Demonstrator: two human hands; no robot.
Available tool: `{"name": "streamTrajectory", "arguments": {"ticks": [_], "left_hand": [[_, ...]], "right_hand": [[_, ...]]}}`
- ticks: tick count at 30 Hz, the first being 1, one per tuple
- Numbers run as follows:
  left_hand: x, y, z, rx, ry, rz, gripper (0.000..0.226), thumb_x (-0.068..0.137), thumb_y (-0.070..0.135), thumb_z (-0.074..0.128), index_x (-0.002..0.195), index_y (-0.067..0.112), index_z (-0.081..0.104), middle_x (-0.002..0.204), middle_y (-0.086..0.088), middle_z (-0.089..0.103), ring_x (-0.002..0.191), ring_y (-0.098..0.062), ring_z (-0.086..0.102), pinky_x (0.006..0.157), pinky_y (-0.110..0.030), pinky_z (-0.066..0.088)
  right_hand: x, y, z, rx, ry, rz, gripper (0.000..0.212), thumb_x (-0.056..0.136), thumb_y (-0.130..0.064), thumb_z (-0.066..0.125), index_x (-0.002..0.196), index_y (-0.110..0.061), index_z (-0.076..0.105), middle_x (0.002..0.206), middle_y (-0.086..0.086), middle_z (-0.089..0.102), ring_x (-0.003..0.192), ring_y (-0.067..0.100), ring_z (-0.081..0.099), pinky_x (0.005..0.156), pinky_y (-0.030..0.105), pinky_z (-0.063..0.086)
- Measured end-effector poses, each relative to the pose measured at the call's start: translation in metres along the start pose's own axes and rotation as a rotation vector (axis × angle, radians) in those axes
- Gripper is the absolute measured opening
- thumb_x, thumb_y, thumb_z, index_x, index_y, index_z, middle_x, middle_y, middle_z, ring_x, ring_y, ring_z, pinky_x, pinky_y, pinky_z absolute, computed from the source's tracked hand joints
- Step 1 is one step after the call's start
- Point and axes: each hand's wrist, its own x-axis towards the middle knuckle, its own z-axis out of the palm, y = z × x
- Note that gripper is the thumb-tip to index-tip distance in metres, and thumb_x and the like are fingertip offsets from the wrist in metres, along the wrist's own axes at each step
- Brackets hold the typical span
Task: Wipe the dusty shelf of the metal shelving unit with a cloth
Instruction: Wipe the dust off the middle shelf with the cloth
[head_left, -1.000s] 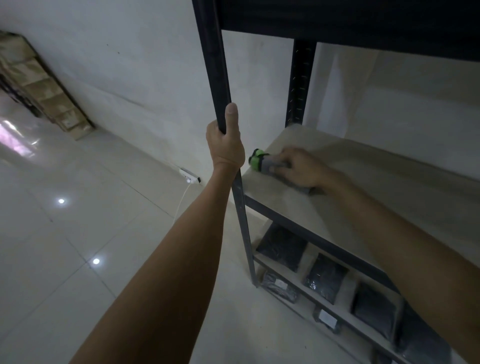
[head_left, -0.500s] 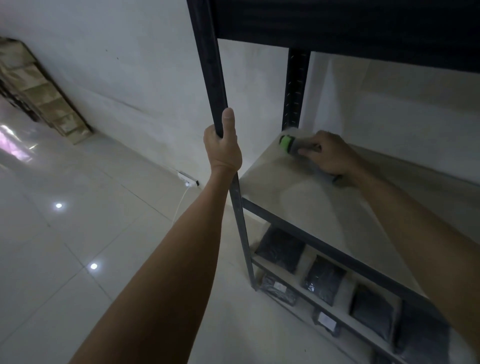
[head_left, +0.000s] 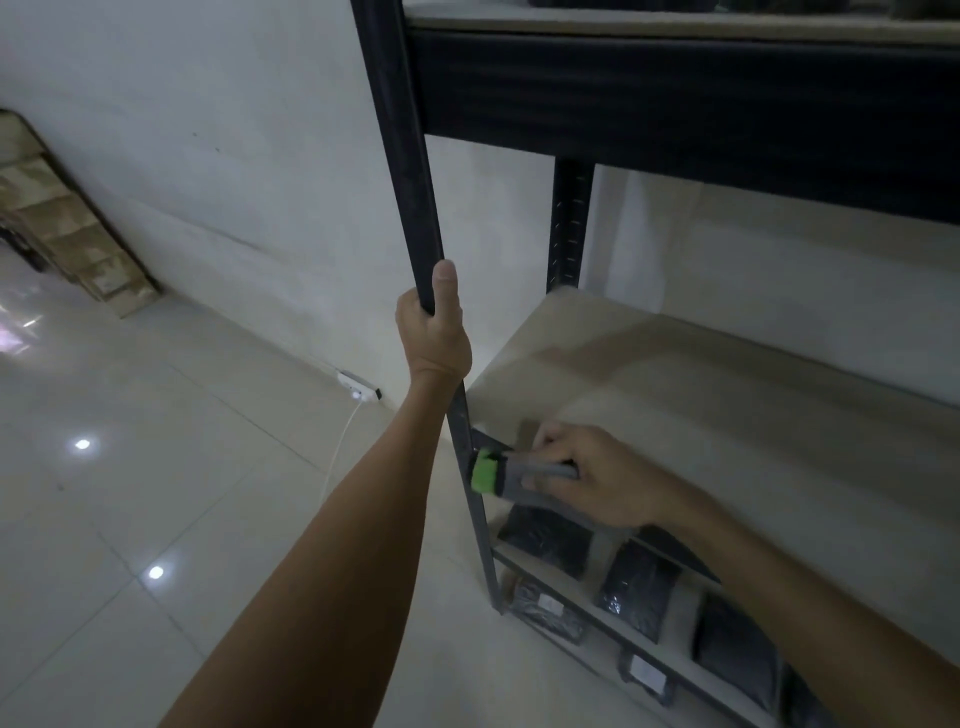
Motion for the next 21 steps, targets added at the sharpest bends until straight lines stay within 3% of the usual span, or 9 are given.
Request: {"name": "streamTrajectory", "arguments": {"ticks": [3, 5, 7, 9, 11, 13, 17, 21], "left_hand": [[0.0, -0.001, 0.001, 0.014, 0.016, -0.005, 0.059, 0.075, 0.074, 0.045, 0.055, 0.022, 0.026, 0.045, 0.016, 0.023, 0.046, -0.008, 0.017, 0.052, -0.028, 0.016], [0.001, -0.001, 0.001, 0.013, 0.022, -0.006, 0.07, 0.072, 0.085, 0.049, 0.055, 0.021, 0.027, 0.047, 0.015, 0.024, 0.048, -0.011, 0.018, 0.052, -0.028, 0.017], [0.001, 0.0, 0.002, 0.019, 0.032, -0.003, 0.08, 0.06, 0.1, 0.046, 0.056, 0.022, 0.029, 0.047, 0.015, 0.026, 0.05, -0.013, 0.02, 0.051, -0.026, 0.019], [0.001, -0.002, 0.002, 0.024, 0.036, 0.007, 0.082, 0.058, 0.102, 0.044, 0.056, 0.021, 0.03, 0.047, 0.015, 0.027, 0.05, -0.014, 0.021, 0.052, -0.026, 0.019], [0.001, -0.006, 0.001, 0.033, 0.034, 0.015, 0.075, 0.066, 0.098, 0.045, 0.054, 0.025, 0.032, 0.046, 0.015, 0.027, 0.049, -0.012, 0.022, 0.053, -0.026, 0.019], [0.003, -0.008, 0.001, 0.024, 0.024, 0.023, 0.064, 0.067, 0.096, 0.046, 0.049, 0.036, 0.033, 0.046, 0.015, 0.026, 0.048, -0.009, 0.02, 0.054, -0.027, 0.016], [0.004, -0.005, 0.002, -0.006, 0.012, 0.015, 0.066, 0.06, 0.1, 0.049, 0.048, 0.036, 0.034, 0.046, 0.016, 0.026, 0.045, -0.007, 0.02, 0.054, -0.027, 0.016], [0.002, -0.003, 0.002, -0.009, 0.007, 0.029, 0.068, 0.06, 0.1, 0.049, 0.051, 0.033, 0.033, 0.046, 0.017, 0.026, 0.044, -0.003, 0.02, 0.053, -0.025, 0.017]], "right_hand": [[0.022, 0.017, -0.045, 0.006, 0.215, 0.109, 0.027, 0.099, -0.029, 0.061, 0.089, -0.005, 0.068, 0.093, 0.009, 0.058, 0.08, 0.025, 0.058, 0.069, 0.031, 0.045], [0.051, 0.037, -0.08, -0.123, 0.386, 0.199, 0.022, 0.099, -0.031, 0.062, 0.092, -0.01, 0.067, 0.093, 0.006, 0.055, 0.077, 0.019, 0.055, 0.064, 0.026, 0.04], [0.083, 0.057, -0.109, -0.277, 0.456, 0.237, 0.018, 0.099, -0.034, 0.062, 0.092, -0.018, 0.057, 0.086, 0.0, 0.046, 0.071, 0.013, 0.047, 0.059, 0.025, 0.033], [0.111, 0.076, -0.128, -0.435, 0.436, 0.249, 0.021, 0.098, -0.034, 0.061, 0.096, -0.014, 0.054, 0.085, -0.001, 0.042, 0.072, 0.019, 0.047, 0.059, 0.028, 0.032], [0.131, 0.094, -0.135, -0.561, 0.4, 0.222, 0.025, 0.097, -0.03, 0.06, 0.108, -0.007, 0.063, 0.094, 0.004, 0.046, 0.076, 0.023, 0.05, 0.064, 0.034, 0.039], [0.14, 0.102, -0.134, -0.545, 0.407, 0.21, 0.026, 0.098, -0.03, 0.057, 0.113, -0.011, 0.068, 0.1, 0.007, 0.048, 0.08, 0.025, 0.052, 0.069, 0.039, 0.046], [0.141, 0.101, -0.118, -0.433, 0.389, 0.231, 0.028, 0.1, -0.032, 0.056, 0.118, -0.014, 0.069, 0.107, 0.013, 0.051, 0.09, 0.032, 0.056, 0.079, 0.04, 0.048], [0.136, 0.082, -0.131, -0.374, 0.166, 0.157, 0.016, 0.098, -0.026, 0.063, 0.106, -0.019, 0.075, 0.085, -0.001, 0.057, 0.08, 0.022, 0.055, 0.064, 0.028, 0.039]]}}
